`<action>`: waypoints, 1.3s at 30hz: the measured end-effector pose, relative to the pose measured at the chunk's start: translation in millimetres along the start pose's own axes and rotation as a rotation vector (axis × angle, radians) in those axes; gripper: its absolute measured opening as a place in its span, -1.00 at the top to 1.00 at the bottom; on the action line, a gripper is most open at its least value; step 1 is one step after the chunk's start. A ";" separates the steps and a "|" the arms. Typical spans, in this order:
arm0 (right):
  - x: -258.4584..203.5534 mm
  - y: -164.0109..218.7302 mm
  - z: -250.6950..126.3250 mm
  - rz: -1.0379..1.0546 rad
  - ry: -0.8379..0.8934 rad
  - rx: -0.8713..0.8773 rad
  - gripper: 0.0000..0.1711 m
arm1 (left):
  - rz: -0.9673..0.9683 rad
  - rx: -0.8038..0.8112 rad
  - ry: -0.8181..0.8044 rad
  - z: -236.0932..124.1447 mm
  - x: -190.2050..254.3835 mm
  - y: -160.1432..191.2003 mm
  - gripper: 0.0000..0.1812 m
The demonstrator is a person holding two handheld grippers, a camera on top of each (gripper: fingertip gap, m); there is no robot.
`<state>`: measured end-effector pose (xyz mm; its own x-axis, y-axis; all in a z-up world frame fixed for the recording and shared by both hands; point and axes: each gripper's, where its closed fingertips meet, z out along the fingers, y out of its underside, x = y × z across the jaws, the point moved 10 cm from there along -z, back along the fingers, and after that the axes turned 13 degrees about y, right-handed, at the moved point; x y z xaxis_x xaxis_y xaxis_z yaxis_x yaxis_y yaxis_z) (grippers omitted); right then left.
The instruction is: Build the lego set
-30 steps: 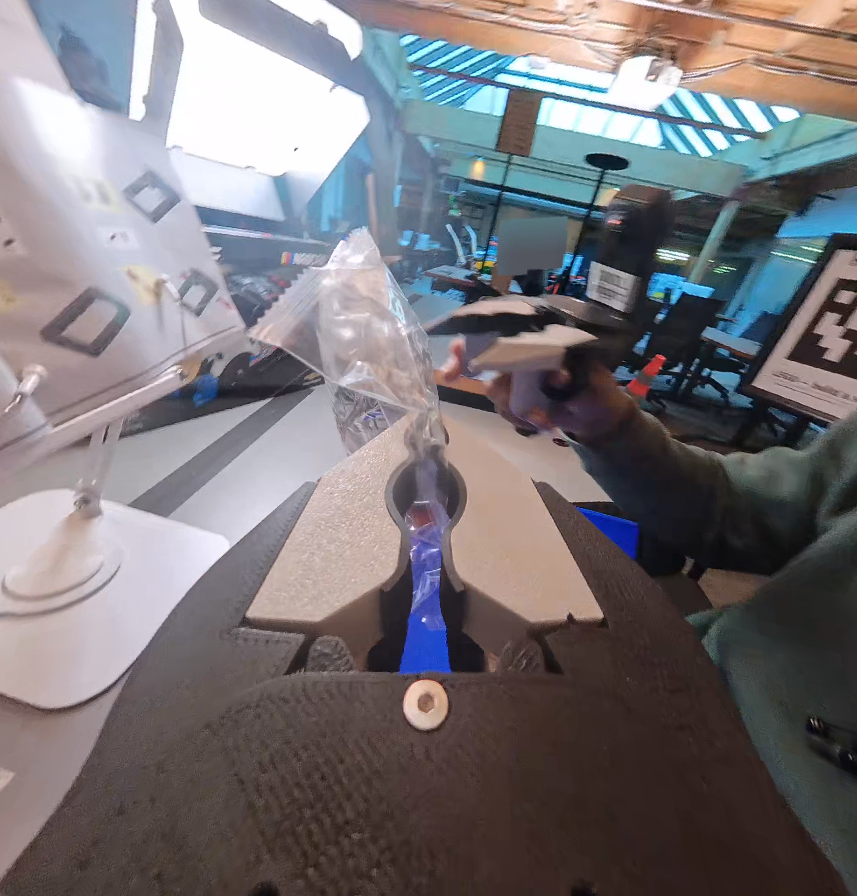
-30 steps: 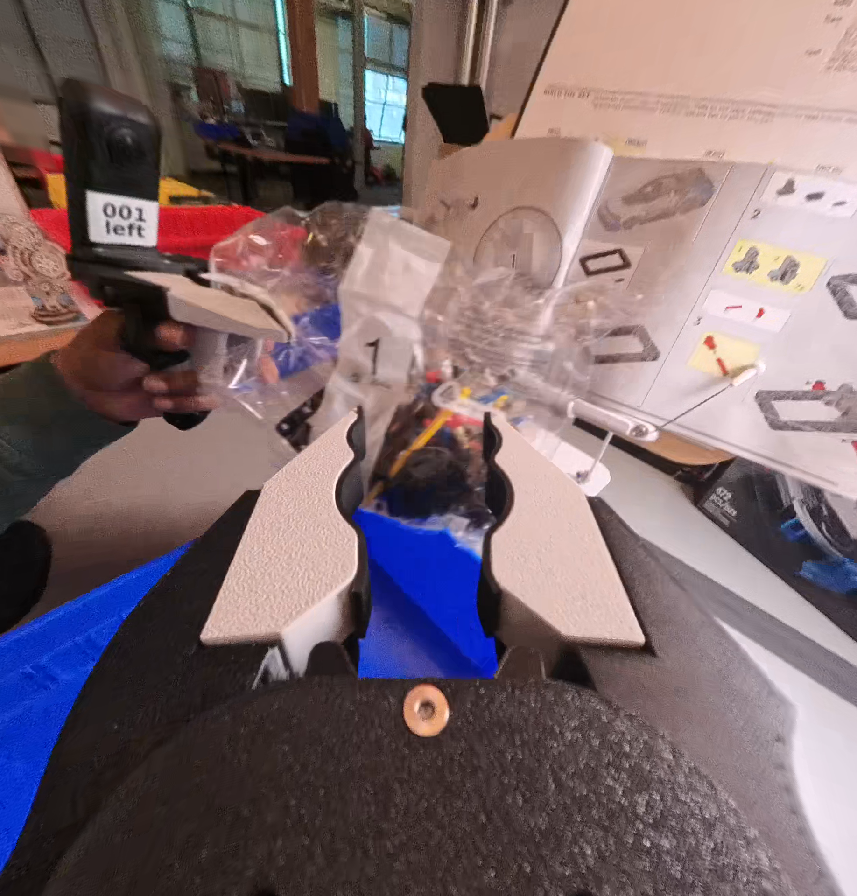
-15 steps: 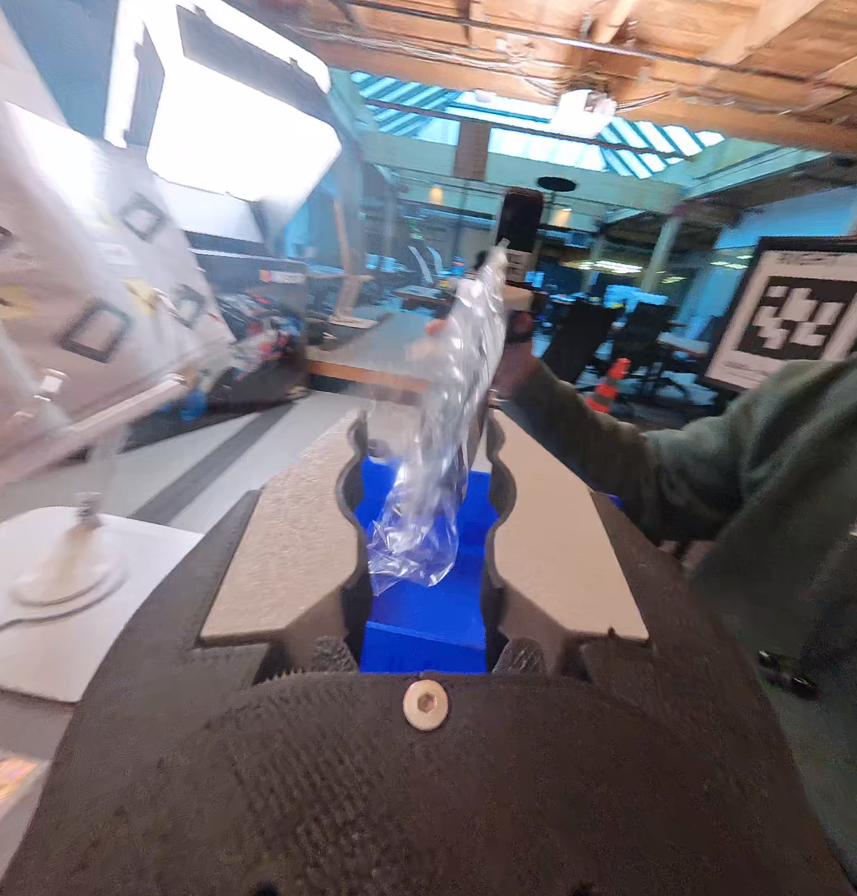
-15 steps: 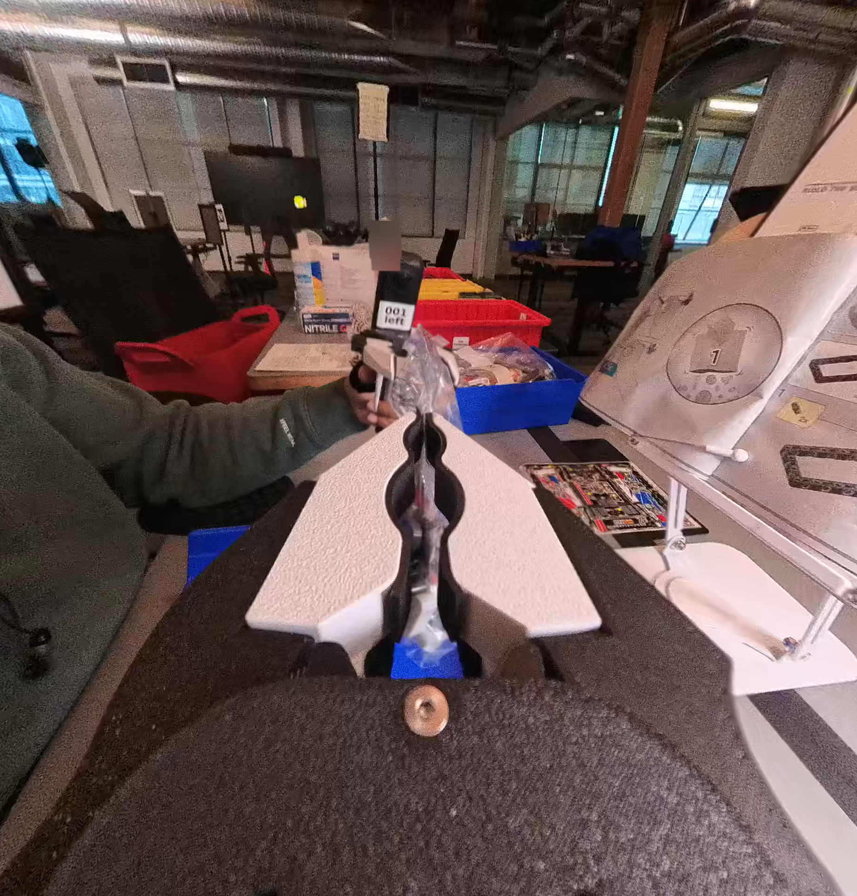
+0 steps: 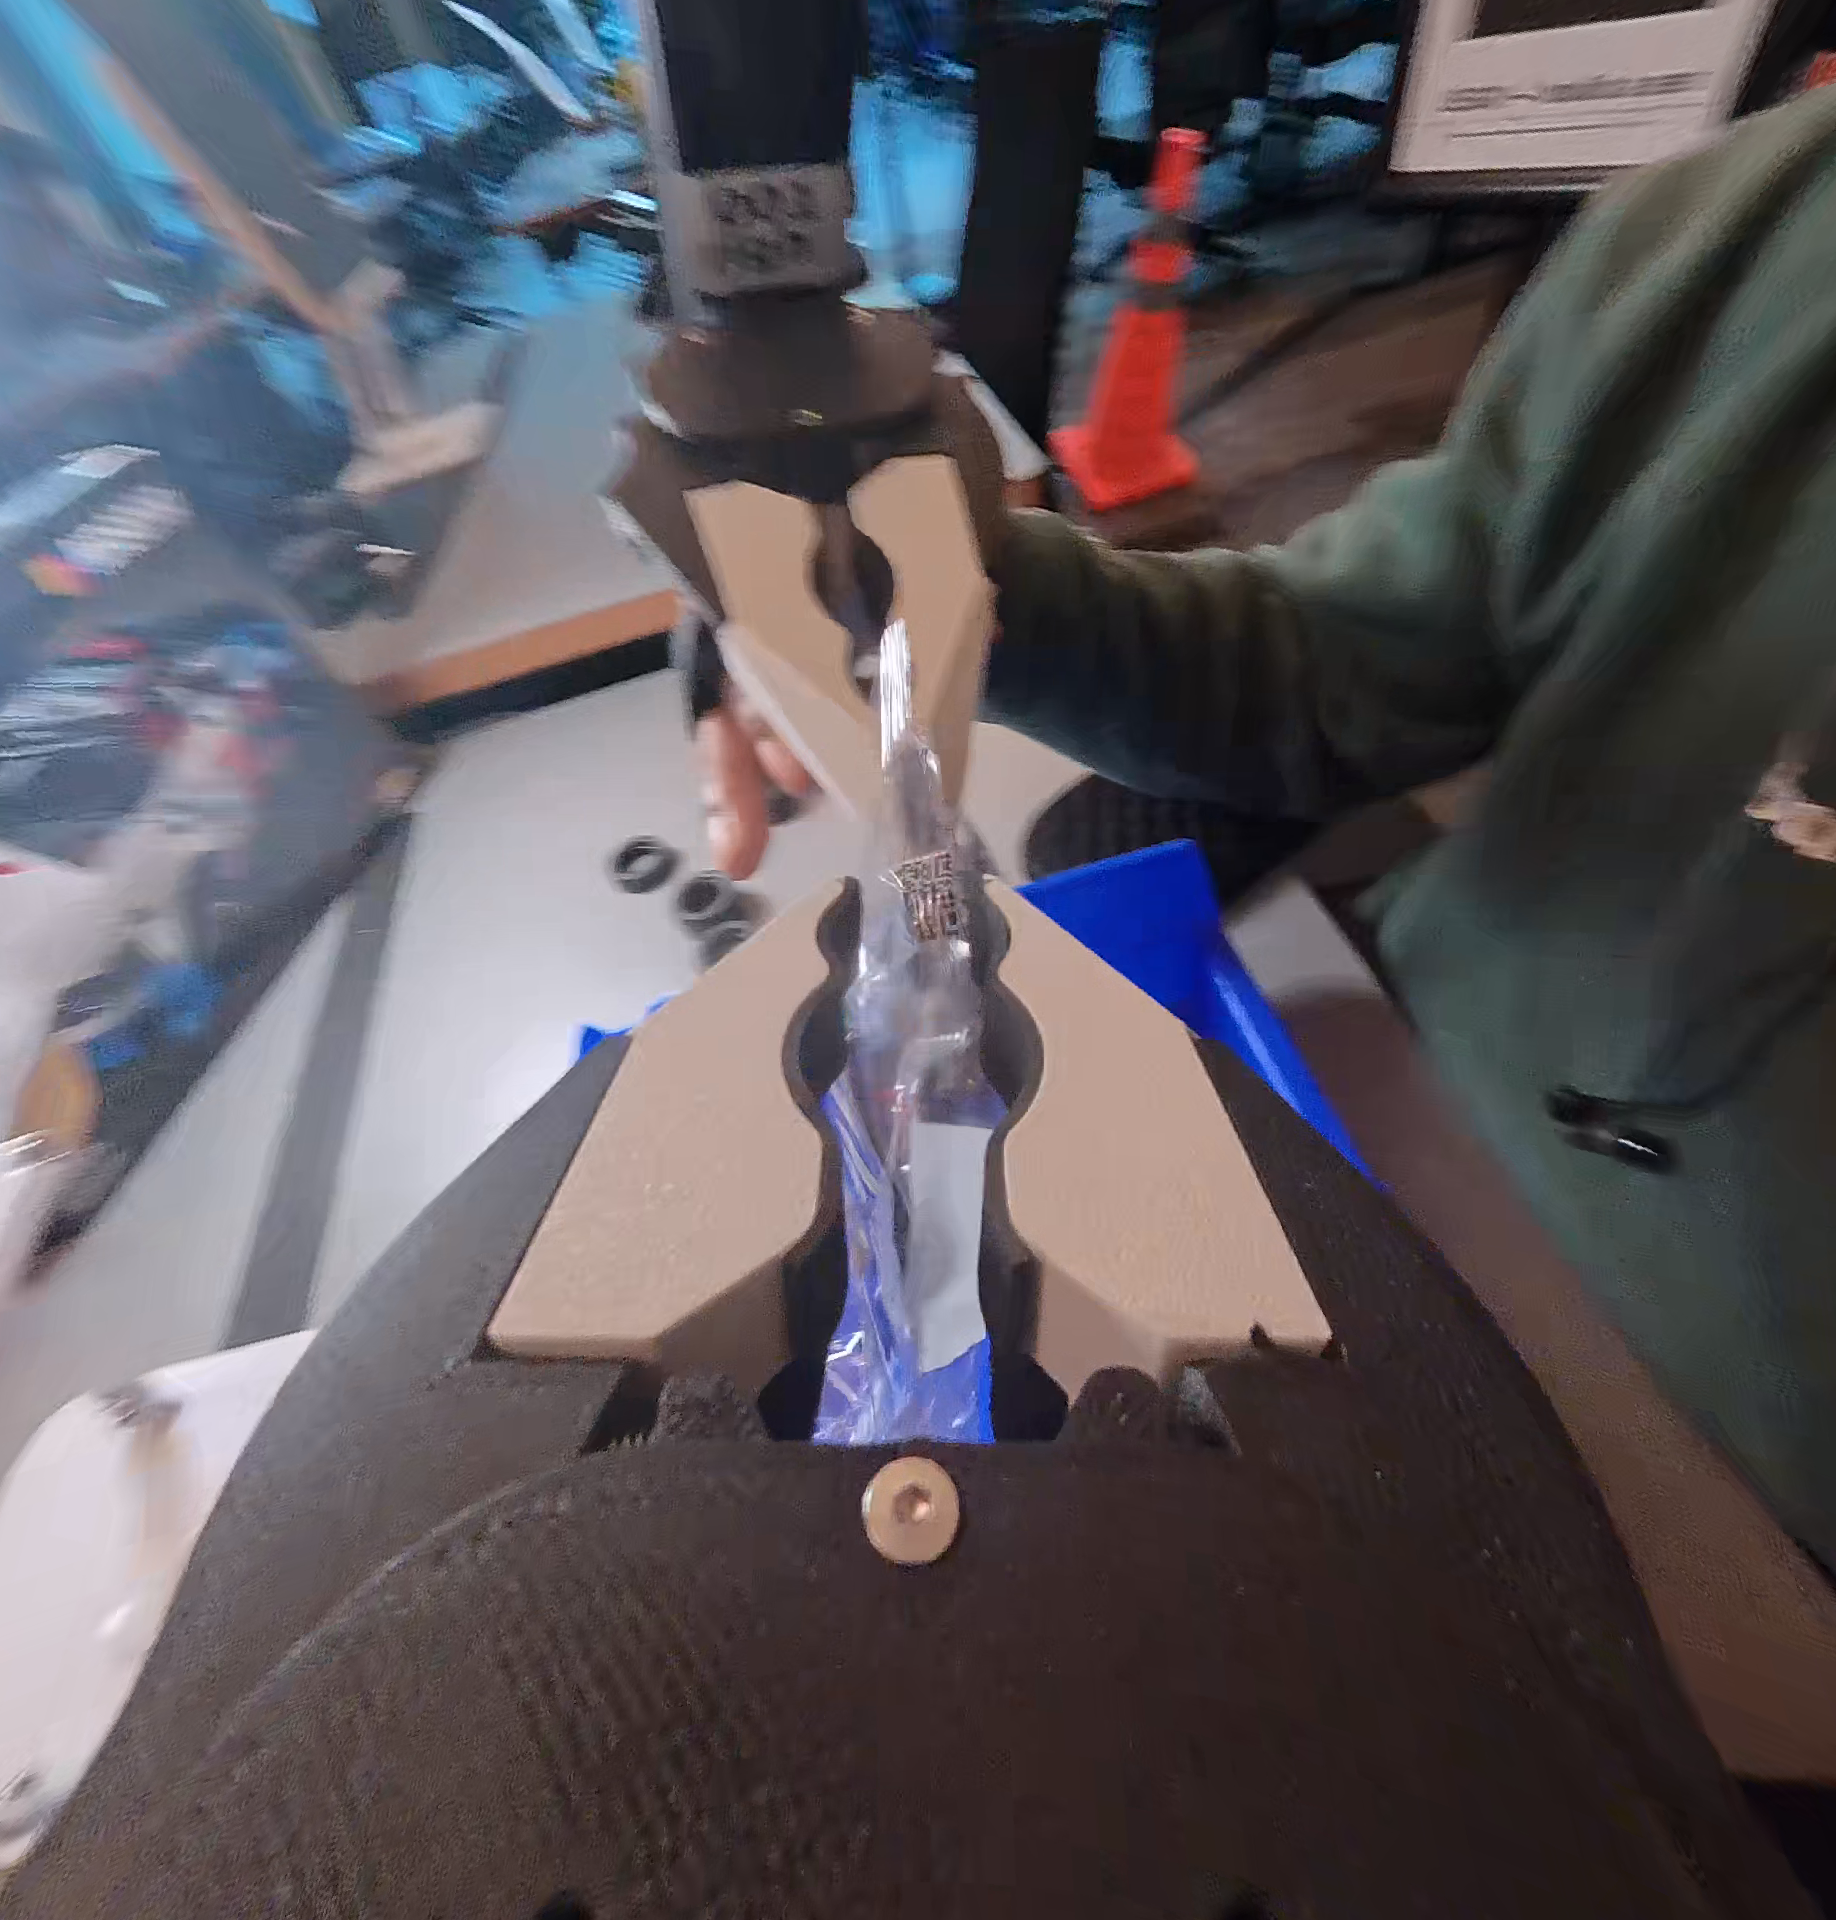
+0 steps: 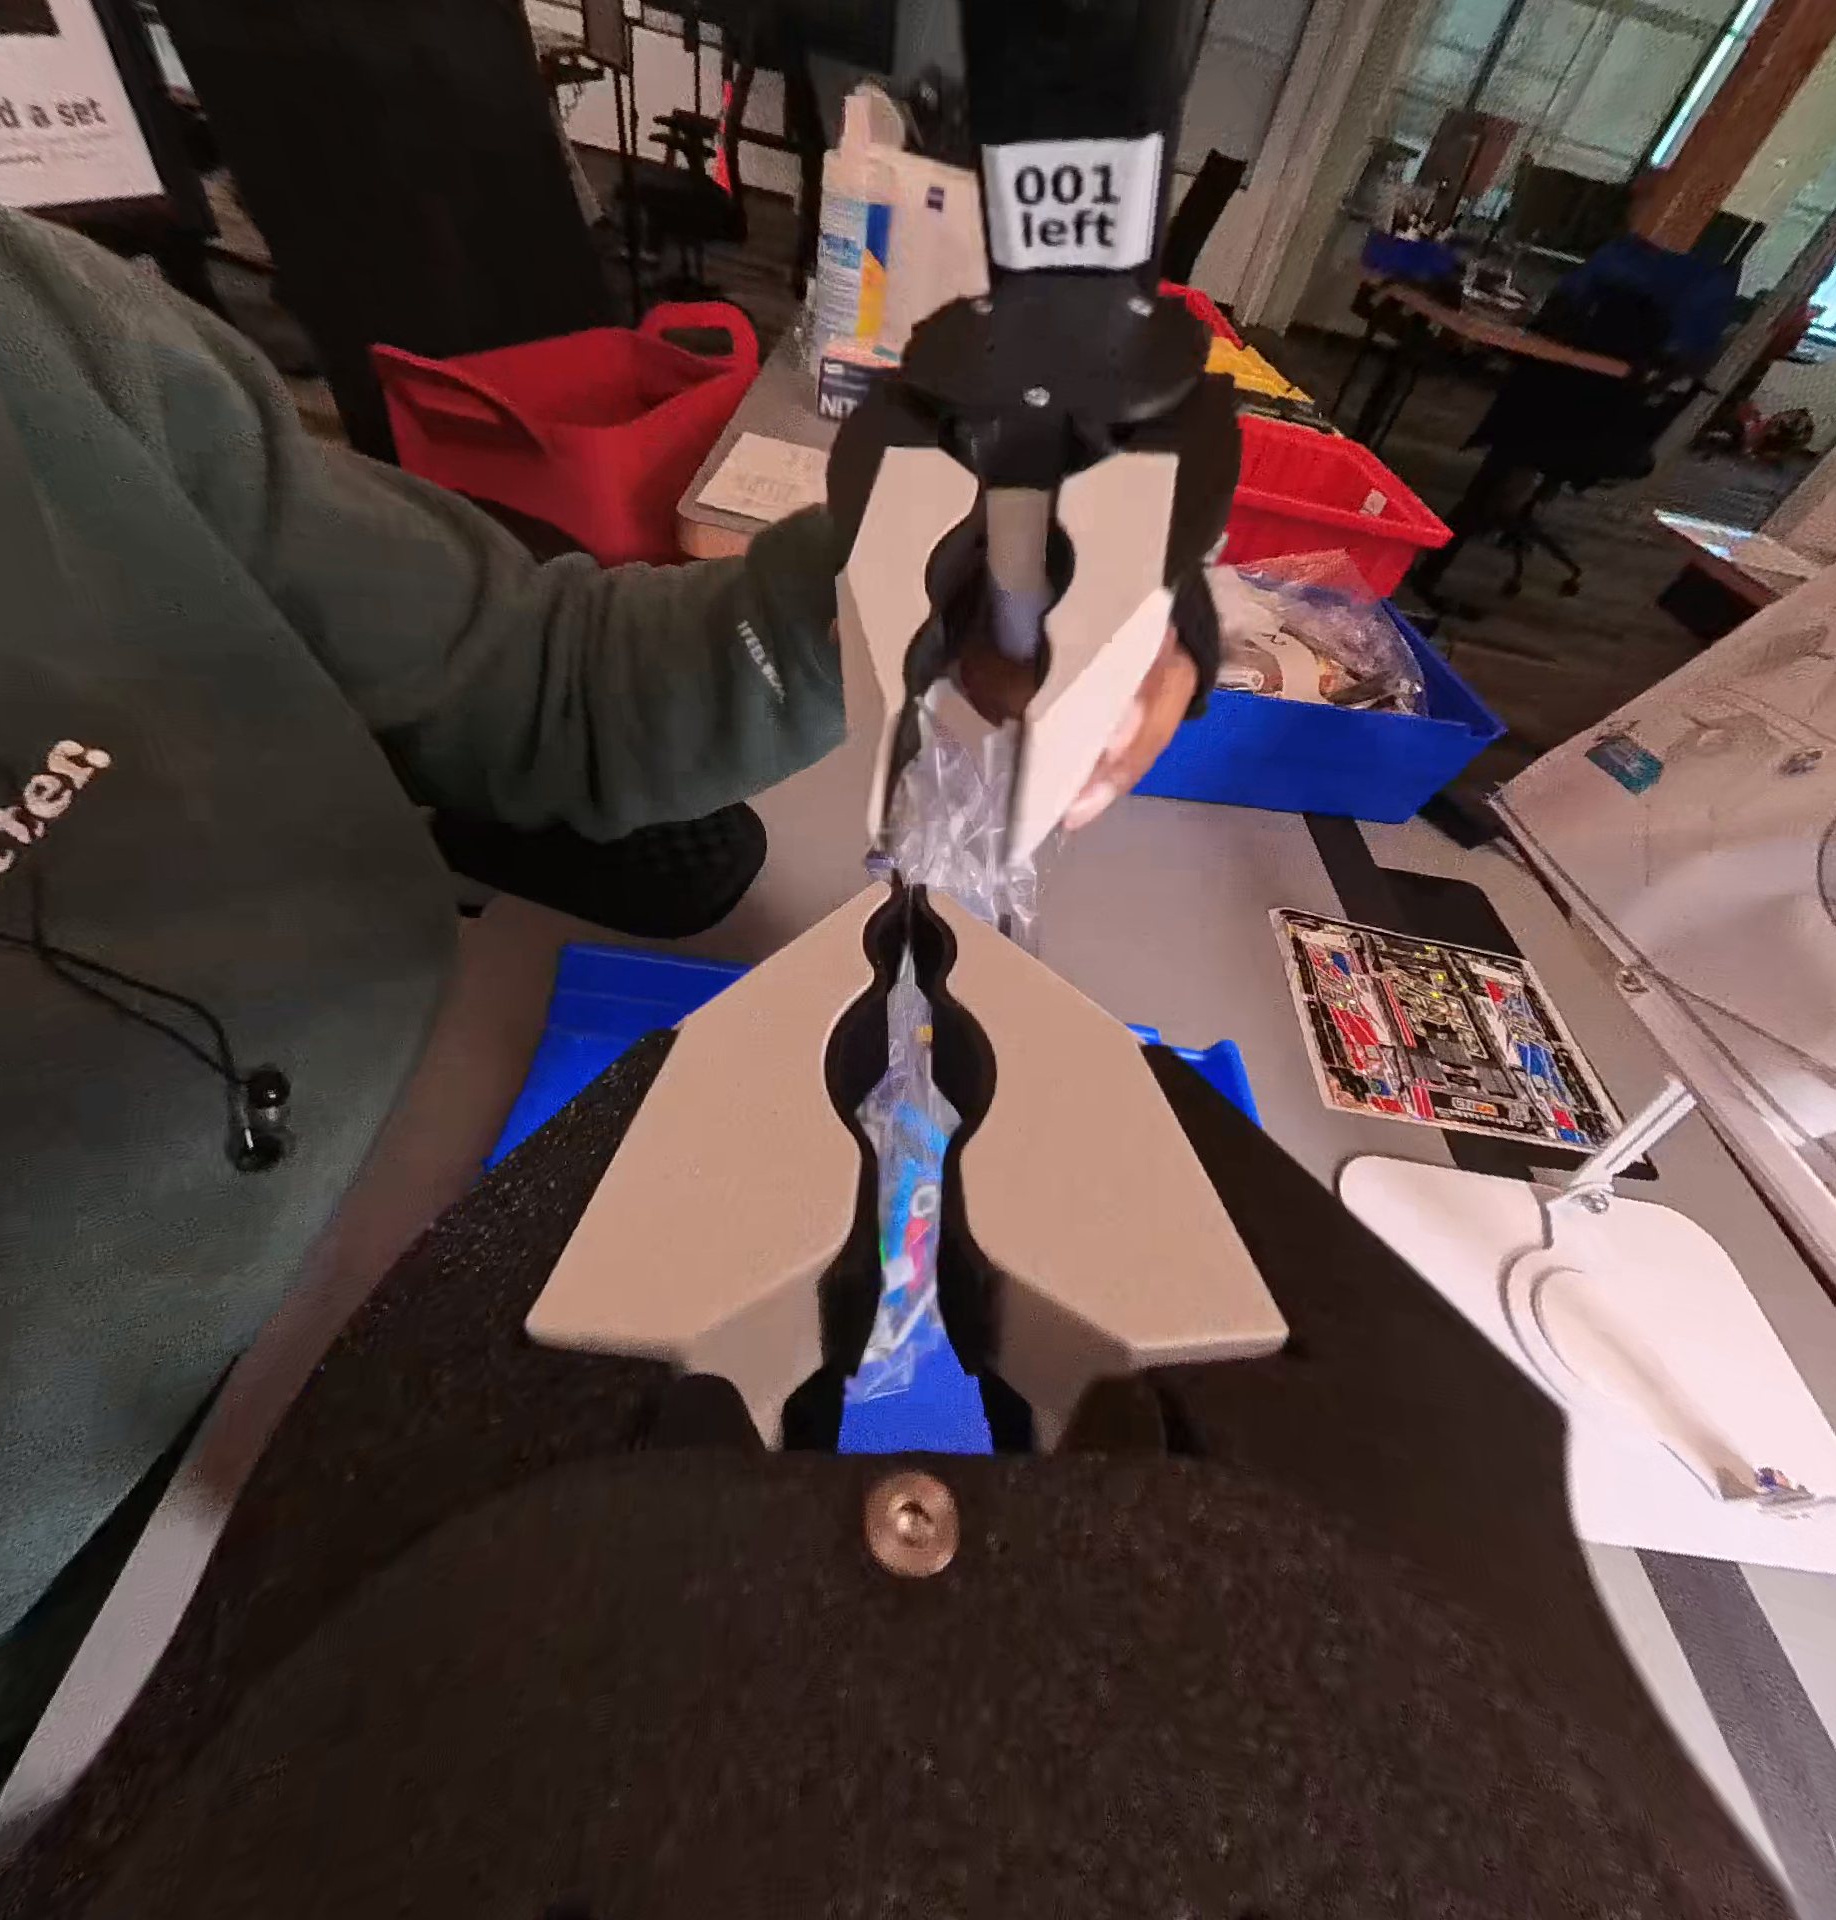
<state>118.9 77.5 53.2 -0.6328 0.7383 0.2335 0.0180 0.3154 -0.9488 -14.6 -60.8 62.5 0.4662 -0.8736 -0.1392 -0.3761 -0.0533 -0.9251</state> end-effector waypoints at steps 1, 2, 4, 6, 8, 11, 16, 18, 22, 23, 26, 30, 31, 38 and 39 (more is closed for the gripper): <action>-0.5 -0.3 -1.5 0.000 -0.006 -0.005 1.00 | -0.012 -0.009 0.056 3.7 -0.8 0.0 0.84; 0.2 0.4 -3.6 -0.004 0.005 -0.005 1.00 | -0.012 -0.013 0.065 4.0 -2.4 -0.4 0.94; 4.2 1.8 -8.8 0.008 0.024 0.009 1.00 | -0.023 -0.011 0.037 -1.4 -6.1 -3.4 1.00; 10.9 2.2 -14.1 0.028 0.034 0.035 1.00 | -0.046 -0.020 -0.013 -2.8 -6.3 -9.0 1.00; 15.3 2.4 -18.7 0.053 0.024 0.062 1.00 | -0.092 -0.028 -0.035 -0.9 -3.7 -17.5 1.00; 18.8 -1.3 -29.8 0.071 0.058 0.138 0.84 | -0.224 0.015 -0.004 -4.2 -3.7 -26.3 1.00; 6.4 -11.9 -23.2 0.104 -0.017 0.134 0.51 | -0.245 -0.083 0.047 16.5 3.8 -24.2 1.00; 2.3 -11.6 -17.3 0.073 -0.025 0.128 0.94 | -0.254 -0.092 0.050 21.5 3.8 -21.7 1.00; -0.4 -11.3 -14.6 0.017 0.003 0.064 1.00 | -0.294 -0.080 0.051 22.3 4.8 -11.8 1.00; -0.8 -13.0 -14.4 0.010 0.005 0.055 1.00 | -0.289 -0.057 0.049 21.9 6.2 -11.2 1.00; -0.9 -16.5 -12.0 -0.011 0.006 0.010 1.00 | -0.268 0.060 0.011 16.9 8.8 -11.4 0.90; -2.4 -22.4 -8.0 -0.056 0.021 -0.072 1.00 | -0.248 0.099 -0.019 19.1 9.4 -3.8 0.99; -3.1 -24.0 -8.1 -0.070 0.020 -0.094 1.00 | -0.247 0.107 -0.017 19.9 9.7 -3.0 1.00; -21.2 -40.4 -11.9 -0.394 0.075 -0.136 1.00 | -0.369 0.241 0.131 17.6 4.0 0.3 1.00; -24.3 -40.5 -12.0 -0.451 0.088 -0.133 1.00 | -0.401 0.270 0.172 17.6 2.4 2.8 1.00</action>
<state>142.8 54.0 88.5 -0.5328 0.5559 0.6381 -0.1408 0.6853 -0.7146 -0.5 -54.6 53.4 0.3847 -0.8781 0.2846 0.0366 -0.2936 -0.9552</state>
